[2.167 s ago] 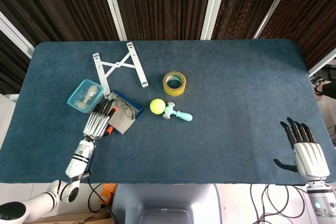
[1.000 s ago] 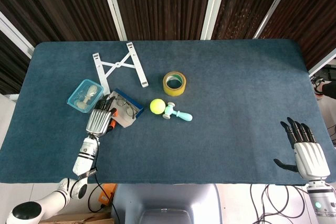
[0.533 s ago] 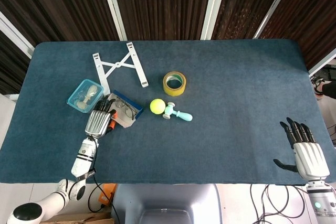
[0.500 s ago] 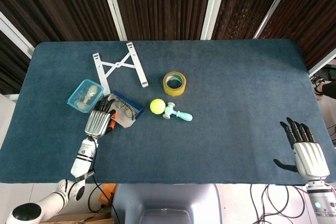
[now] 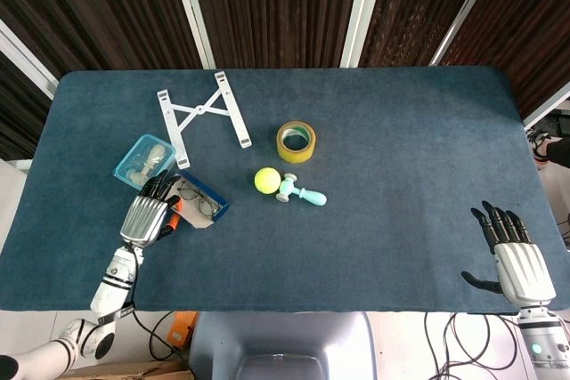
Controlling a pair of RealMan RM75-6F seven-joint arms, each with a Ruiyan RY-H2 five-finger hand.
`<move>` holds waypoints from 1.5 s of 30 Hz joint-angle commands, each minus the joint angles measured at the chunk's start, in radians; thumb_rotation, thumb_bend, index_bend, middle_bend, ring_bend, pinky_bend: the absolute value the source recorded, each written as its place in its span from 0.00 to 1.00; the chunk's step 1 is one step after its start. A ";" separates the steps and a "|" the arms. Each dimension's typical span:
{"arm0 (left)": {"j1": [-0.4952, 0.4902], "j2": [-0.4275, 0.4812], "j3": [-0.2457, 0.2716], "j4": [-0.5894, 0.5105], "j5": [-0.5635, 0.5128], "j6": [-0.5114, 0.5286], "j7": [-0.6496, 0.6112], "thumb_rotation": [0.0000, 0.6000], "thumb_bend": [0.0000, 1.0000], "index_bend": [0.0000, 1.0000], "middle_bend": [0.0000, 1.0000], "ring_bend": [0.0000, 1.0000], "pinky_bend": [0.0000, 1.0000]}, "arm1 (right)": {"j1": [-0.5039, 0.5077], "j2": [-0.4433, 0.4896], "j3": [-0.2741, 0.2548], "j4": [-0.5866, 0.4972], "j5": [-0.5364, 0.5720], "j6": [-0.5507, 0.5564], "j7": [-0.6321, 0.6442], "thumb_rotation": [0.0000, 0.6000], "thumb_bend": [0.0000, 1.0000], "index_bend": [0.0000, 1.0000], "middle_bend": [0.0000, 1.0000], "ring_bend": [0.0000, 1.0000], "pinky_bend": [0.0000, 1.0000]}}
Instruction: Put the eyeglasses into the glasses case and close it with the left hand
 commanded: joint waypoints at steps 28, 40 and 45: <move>-0.052 0.081 -0.087 -0.250 -0.143 -0.171 0.248 1.00 0.49 0.59 0.12 0.04 0.15 | 0.003 0.004 -0.001 0.002 -0.001 -0.003 0.012 1.00 0.10 0.00 0.00 0.00 0.00; -0.085 0.050 -0.121 -0.217 -0.205 -0.217 0.260 1.00 0.52 0.59 0.12 0.04 0.15 | 0.004 0.003 -0.001 0.002 0.001 -0.005 0.009 1.00 0.10 0.00 0.00 0.00 0.00; -0.095 0.039 -0.127 -0.198 -0.224 -0.231 0.268 1.00 0.51 0.58 0.12 0.04 0.15 | 0.004 0.005 0.000 0.003 0.002 -0.005 0.013 1.00 0.10 0.00 0.00 0.00 0.00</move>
